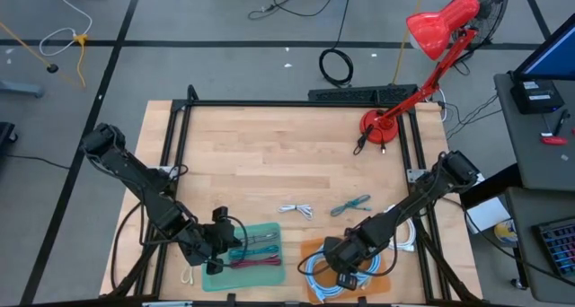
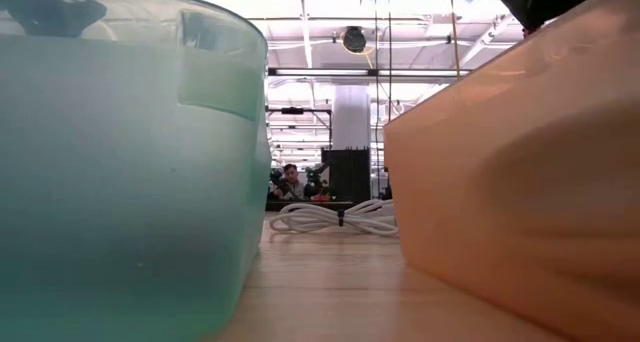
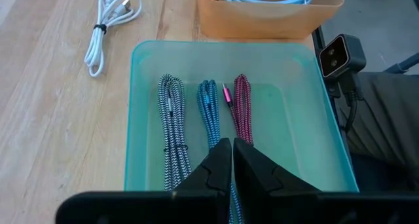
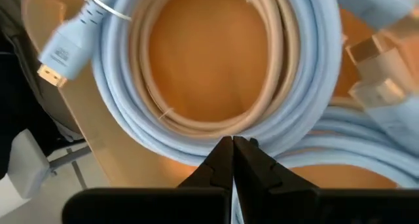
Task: Pick & Place USB Port
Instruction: Put the light blue HDMI cable into the orange bin, then put the white charger cable into the green bin
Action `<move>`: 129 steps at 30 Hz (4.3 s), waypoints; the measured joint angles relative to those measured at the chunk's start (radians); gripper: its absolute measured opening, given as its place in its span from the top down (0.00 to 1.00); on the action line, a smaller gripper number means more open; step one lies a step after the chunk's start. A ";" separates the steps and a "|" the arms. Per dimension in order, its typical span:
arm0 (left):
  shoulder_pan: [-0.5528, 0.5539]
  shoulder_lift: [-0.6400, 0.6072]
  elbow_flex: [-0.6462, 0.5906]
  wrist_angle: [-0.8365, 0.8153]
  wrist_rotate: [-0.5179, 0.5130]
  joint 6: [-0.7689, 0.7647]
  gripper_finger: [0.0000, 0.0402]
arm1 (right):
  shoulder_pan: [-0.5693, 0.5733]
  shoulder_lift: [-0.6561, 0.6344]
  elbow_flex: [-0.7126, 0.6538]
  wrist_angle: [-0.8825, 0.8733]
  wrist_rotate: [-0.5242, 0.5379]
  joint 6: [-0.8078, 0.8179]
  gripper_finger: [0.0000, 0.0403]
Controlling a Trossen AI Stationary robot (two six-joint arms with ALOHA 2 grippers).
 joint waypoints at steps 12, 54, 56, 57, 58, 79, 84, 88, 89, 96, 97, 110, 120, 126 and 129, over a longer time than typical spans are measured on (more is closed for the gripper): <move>0.000 0.000 0.000 0.000 0.000 0.001 0.95 | -0.013 -0.070 0.071 0.036 0.209 -0.148 1.00; 0.355 -0.174 0.000 -0.689 -0.115 -0.491 0.95 | -0.360 -0.166 -0.354 0.600 0.682 -0.860 1.00; 0.352 -0.173 0.000 -0.692 -0.119 -0.452 0.95 | -0.367 -0.166 -0.385 0.690 0.620 -0.908 1.00; 0.351 -0.173 0.000 -0.694 -0.127 -0.435 0.95 | -0.374 -0.166 -0.395 0.727 0.585 -0.926 1.00; 0.350 -0.172 0.000 -0.695 -0.138 -0.428 0.95 | -0.384 -0.166 -0.399 0.762 0.553 -0.938 1.00; 0.424 -0.172 0.000 -0.698 -0.300 -0.312 0.95 | -0.643 -0.151 -0.391 0.872 0.225 -0.892 0.53; 0.426 -0.172 -0.031 -0.697 -0.333 -0.284 0.95 | -0.599 -0.141 -0.392 0.840 0.207 -0.869 0.55; 0.426 -0.172 -0.084 -0.685 -0.348 -0.329 0.95 | -0.543 -0.095 -0.392 0.864 0.178 -0.837 0.56; 0.426 -0.172 -0.098 -0.672 -0.347 -0.339 0.95 | -0.527 -0.082 -0.394 0.877 0.181 -0.845 0.56; 0.413 -0.172 -0.143 -0.615 -0.239 -0.308 0.95 | -0.502 0.052 -0.325 0.885 0.180 -0.810 0.56; 0.409 -0.172 -0.144 -0.614 -0.238 -0.298 0.95 | -0.502 0.071 -0.308 0.872 0.181 -0.804 0.56; 0.397 -0.174 -0.145 -0.571 -0.236 -0.263 0.95 | -0.495 0.164 -0.248 0.769 0.192 -0.779 0.57; 0.372 -0.174 -0.145 -0.510 -0.220 -0.266 0.95 | -0.487 0.158 -0.248 0.718 0.210 -0.754 0.80; 0.341 -0.174 -0.145 -0.510 -0.220 -0.305 0.95 | -0.483 0.087 -0.255 0.663 0.258 -0.742 0.93; 0.329 -0.174 -0.145 -0.510 -0.220 -0.321 0.95 | -0.483 -0.006 -0.244 0.644 0.340 -0.743 0.93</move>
